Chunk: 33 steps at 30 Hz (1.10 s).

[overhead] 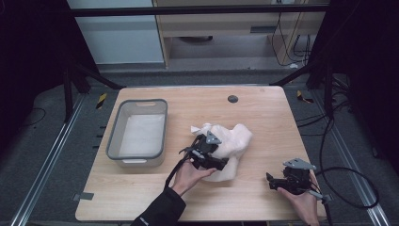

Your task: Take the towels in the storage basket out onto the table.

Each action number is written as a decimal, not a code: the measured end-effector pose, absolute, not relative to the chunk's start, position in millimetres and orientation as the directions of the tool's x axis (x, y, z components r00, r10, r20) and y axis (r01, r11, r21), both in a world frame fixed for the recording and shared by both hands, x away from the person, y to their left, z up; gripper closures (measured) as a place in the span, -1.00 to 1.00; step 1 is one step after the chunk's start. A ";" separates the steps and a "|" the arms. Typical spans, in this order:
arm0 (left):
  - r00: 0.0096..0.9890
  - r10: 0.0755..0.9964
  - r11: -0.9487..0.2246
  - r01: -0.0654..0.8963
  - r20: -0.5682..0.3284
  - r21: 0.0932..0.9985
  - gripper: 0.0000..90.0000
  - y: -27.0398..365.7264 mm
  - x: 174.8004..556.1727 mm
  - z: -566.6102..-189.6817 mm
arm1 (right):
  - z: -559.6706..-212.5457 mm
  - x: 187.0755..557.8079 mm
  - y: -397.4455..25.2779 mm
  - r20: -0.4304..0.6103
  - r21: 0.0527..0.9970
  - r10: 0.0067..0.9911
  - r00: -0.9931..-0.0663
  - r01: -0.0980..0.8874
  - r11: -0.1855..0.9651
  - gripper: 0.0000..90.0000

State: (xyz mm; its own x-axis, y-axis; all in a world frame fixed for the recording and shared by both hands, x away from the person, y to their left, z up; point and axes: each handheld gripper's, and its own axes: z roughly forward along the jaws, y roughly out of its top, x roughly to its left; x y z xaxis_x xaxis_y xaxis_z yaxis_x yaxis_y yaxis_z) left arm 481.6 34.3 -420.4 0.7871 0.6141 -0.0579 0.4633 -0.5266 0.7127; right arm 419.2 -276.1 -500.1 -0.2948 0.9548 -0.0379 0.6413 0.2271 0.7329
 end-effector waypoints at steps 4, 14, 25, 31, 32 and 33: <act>0.789 0.613 -0.515 0.447 -0.051 0.731 -0.42 47.3 472.3 -409.7 | -500.2 419.2 -275.7 -0.035 0.733 0.955 -0.294 0.642 0.224 -0.89; 0.772 0.634 -0.482 0.441 -0.045 0.757 -0.48 94.2 452.7 -399.5 | -499.8 419.0 -275.9 -0.030 0.737 0.956 -0.291 0.640 0.218 -0.90; 0.729 0.676 -0.416 0.496 -0.106 0.762 -0.35 146.1 431.0 -420.2 | -499.8 418.6 -275.5 -0.024 0.738 0.957 -0.290 0.640 0.213 -0.90; 0.702 0.703 -0.388 0.513 -0.114 0.766 -0.31 166.5 419.8 -431.4 | -500.2 418.4 -275.2 -0.026 0.737 0.956 -0.291 0.641 0.215 -0.90; 0.698 0.708 -0.389 0.514 -0.110 0.765 -0.32 169.1 418.4 -432.8 | -500.1 418.2 -274.9 -0.022 0.738 0.957 -0.290 0.641 0.212 -0.90; 0.694 0.713 -0.389 0.512 -0.101 0.766 -0.32 173.3 416.3 -434.4 | -500.0 418.1 -275.0 -0.023 0.739 0.957 -0.291 0.640 0.212 -0.91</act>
